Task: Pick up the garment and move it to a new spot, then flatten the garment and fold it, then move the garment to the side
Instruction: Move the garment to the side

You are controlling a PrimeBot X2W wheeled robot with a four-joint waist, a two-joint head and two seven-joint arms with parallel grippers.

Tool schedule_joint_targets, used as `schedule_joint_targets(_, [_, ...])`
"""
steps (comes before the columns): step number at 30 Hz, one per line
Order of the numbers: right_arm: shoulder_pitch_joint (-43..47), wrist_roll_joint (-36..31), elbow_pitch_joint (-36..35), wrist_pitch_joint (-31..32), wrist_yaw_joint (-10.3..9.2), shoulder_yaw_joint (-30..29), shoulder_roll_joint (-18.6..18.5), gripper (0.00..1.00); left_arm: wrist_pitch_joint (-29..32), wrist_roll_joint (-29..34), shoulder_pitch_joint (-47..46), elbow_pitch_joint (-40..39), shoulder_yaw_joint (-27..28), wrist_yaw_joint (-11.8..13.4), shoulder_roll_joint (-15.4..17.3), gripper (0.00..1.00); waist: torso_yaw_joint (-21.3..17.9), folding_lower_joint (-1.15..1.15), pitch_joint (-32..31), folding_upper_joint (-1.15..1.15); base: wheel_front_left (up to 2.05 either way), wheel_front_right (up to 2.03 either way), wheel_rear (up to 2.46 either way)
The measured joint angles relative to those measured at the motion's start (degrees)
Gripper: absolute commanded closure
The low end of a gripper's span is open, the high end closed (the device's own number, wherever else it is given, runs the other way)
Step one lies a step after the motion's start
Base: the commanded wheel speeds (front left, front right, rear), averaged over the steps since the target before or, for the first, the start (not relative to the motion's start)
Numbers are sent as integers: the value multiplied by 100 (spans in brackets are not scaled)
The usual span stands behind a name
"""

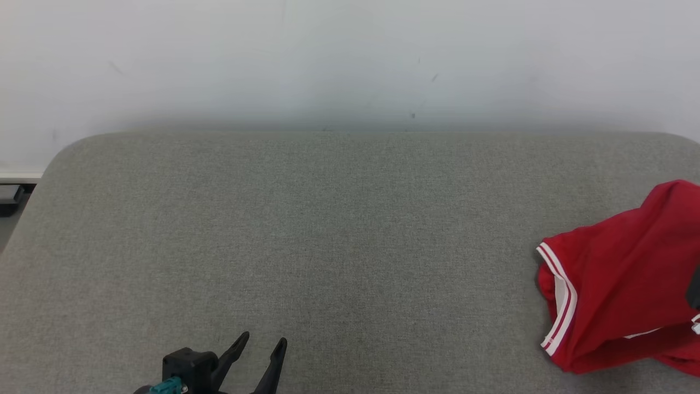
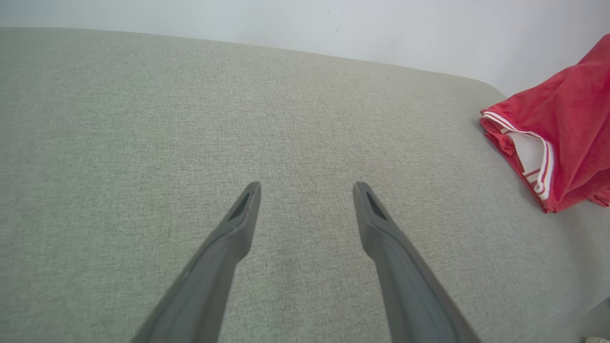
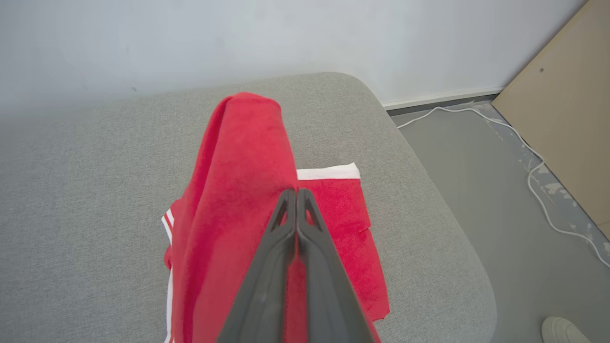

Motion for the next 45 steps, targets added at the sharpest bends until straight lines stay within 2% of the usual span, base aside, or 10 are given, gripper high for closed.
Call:
schedule_joint_targets(12, [-223,-319,-3,-148,0,-309,-67,100,66,4,-152,-13,-26,-34,12,0,-79,0,190,0,0,0,0])
schedule_joint_targets(19, [-214,-469,60,-205,0,-299,-55,100,98,44,-220,-8,-32,-52,41,0,-62,0,221,0,0,0,0])
schedule_joint_targets(29, [121,-622,176,-265,0,-434,188,99,146,52,-219,-4,-68,-56,100,0,-65,0,231,0,0,0,0])
schedule_joint_targets(30, [138,-649,198,-282,0,-426,211,60,146,52,-219,-4,-66,-56,109,0,-77,0,228,0,0,0,0])
schedule_joint_targets(31, [145,-677,216,-308,0,-412,224,0,147,52,-219,-4,-66,-56,116,0,-90,0,223,0,0,0,0])
schedule_joint_targets(45, [63,-867,104,-844,0,-344,268,0,208,53,-219,-16,-159,-60,114,0,-214,0,114,0,0,0,0])
